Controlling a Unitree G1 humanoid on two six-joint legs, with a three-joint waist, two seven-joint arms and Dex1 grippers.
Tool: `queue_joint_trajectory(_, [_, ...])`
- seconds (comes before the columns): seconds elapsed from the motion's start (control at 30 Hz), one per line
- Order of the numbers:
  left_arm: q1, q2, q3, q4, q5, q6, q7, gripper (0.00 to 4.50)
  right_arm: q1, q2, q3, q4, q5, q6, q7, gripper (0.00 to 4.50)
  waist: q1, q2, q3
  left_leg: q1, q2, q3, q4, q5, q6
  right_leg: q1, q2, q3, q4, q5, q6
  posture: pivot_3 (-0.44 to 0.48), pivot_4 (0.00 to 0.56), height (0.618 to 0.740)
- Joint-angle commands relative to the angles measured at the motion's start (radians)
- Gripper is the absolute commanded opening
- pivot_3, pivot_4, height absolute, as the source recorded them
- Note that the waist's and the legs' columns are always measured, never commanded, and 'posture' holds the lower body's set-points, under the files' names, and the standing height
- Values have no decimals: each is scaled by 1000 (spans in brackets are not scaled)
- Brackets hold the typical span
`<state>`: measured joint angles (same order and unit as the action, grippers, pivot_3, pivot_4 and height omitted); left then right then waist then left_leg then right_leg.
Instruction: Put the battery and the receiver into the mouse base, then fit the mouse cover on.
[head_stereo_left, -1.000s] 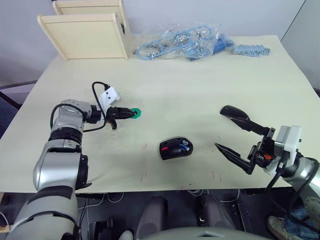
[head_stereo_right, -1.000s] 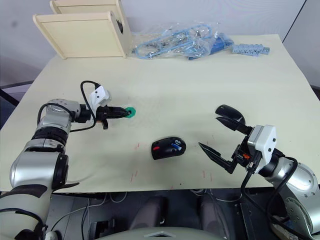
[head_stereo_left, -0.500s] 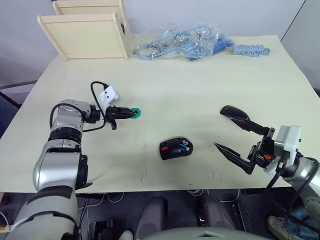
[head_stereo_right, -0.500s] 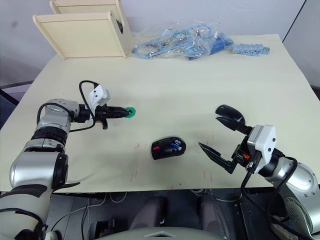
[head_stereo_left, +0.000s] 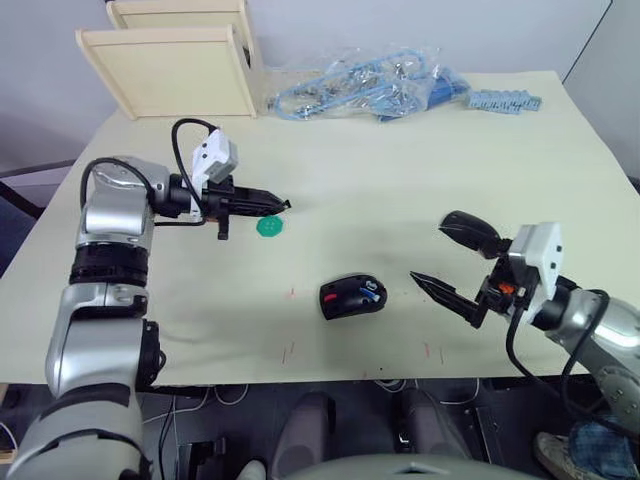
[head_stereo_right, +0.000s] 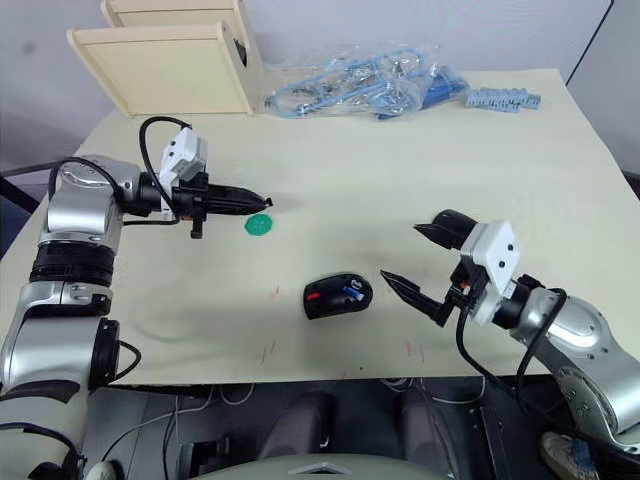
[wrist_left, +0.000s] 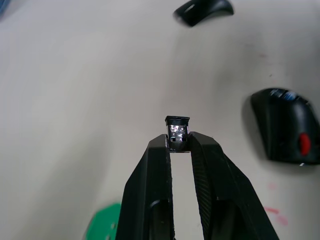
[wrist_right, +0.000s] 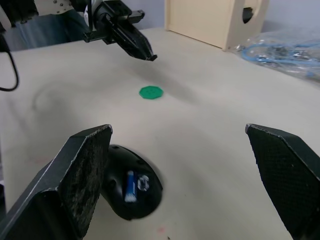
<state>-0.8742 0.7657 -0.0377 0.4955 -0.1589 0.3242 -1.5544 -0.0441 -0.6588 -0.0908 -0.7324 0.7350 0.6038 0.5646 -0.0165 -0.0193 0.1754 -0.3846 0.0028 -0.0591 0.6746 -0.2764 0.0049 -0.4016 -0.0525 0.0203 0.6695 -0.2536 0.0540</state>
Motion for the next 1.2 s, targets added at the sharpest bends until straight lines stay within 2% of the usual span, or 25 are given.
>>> queue_joint_trajectory(0.03, [7,-7,-20,-198,-59,108,6,345,-143,-24,-5,23,155,224,-101,4500,-2,0,0,0,0,-1,1,0,0,0,0,1,0,0,0,0,150,740])
queue_joint_trajectory(0.13, [16,-23,-34,-286,-83,145,32,345,-262,3,-11,108,286,384,-202,4500,-1,0,0,0,0,-1,1,0,0,0,0,0,1,0,0,0,150,740])
queue_joint_trajectory(0.27, [26,-28,-52,-342,-98,146,45,345,-355,32,-20,182,421,501,-273,4500,-2,0,0,-2,0,0,1,0,0,-3,0,1,2,0,0,0,150,740])
queue_joint_trajectory(0.37, [15,-62,-71,-388,-110,133,61,345,-487,88,-16,329,581,608,-382,4500,-5,0,0,-2,0,0,1,0,0,-3,0,2,2,0,0,0,150,740])
queue_joint_trajectory(0.53, [3,-100,-97,-439,-125,103,66,345,-627,153,-4,535,825,667,-581,4500,-3,0,0,-4,0,0,1,0,0,-5,0,1,2,0,-1,0,150,740])
queue_joint_trajectory(0.67, [-7,-112,-106,-452,-131,87,72,345,-668,151,19,592,966,658,-673,4500,-3,0,0,-13,0,1,5,0,0,-13,0,1,4,0,0,0,150,740])
queue_joint_trajectory(0.77, [-15,-118,-112,-467,-144,90,81,235,-683,136,50,612,1077,638,-730,3078,-5,0,0,-13,0,1,5,0,0,-13,0,1,4,0,0,0,150,740])
queue_joint_trajectory(0.87, [-18,-120,-117,-475,-143,82,85,235,-691,115,78,612,1144,623,-759,2094,-6,0,0,-13,0,1,6,0,0,-13,0,1,5,0,0,0,150,740])
queue_joint_trajectory(1.0, [-20,-127,-122,-488,-143,67,90,235,-703,94,115,627,1228,583,-807,2094,-13,0,0,-13,0,1,7,0,0,-13,0,1,7,0,0,0,150,740])
queue_joint_trajectory(1.2, [-21,-130,-131,-493,-135,39,94,235,-712,93,122,646,1237,573,-808,2094,-21,0,0,-14,0,1,8,0,0,-13,0,1,7,0,0,0,150,740])
